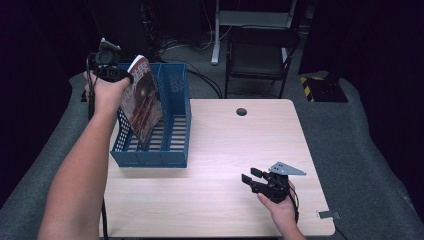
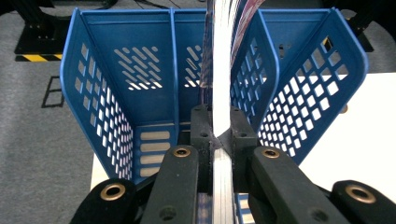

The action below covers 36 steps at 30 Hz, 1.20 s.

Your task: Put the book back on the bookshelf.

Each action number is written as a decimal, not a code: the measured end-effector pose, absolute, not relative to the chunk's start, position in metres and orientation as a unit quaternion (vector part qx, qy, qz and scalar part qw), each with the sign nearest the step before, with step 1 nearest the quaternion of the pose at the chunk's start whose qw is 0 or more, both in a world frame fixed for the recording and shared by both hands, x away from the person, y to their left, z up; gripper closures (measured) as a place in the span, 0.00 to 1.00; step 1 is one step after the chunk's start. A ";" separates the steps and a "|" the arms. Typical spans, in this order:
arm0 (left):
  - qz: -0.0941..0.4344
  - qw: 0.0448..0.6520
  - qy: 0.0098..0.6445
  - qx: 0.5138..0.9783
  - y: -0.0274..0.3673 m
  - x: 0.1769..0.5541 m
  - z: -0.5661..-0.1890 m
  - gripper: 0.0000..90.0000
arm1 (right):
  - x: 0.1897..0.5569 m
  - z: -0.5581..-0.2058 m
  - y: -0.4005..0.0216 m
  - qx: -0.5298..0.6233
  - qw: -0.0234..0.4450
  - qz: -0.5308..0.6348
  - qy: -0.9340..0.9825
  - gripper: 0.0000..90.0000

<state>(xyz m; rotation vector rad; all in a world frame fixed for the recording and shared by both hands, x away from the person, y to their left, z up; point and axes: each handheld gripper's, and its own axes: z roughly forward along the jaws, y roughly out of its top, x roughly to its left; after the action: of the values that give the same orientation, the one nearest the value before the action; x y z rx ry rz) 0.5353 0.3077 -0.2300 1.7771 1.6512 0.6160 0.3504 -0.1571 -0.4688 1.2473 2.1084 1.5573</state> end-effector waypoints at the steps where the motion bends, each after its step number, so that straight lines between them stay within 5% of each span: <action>1: 0.233 0.313 0.626 0.675 0.307 0.536 -0.232 0.93 | 0.351 -0.469 -0.157 0.427 0.119 0.532 0.722 0.54; 36: 0.213 0.301 0.638 0.676 0.307 0.542 -0.283 0.93 | 0.350 -0.468 -0.156 0.422 0.119 0.533 0.724 0.54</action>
<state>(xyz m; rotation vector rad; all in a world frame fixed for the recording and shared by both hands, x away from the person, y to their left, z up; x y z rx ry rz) 0.5423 0.3073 -0.2826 1.7933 1.6925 0.5641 0.3498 -0.1560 -0.4683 1.2343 2.1164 1.5578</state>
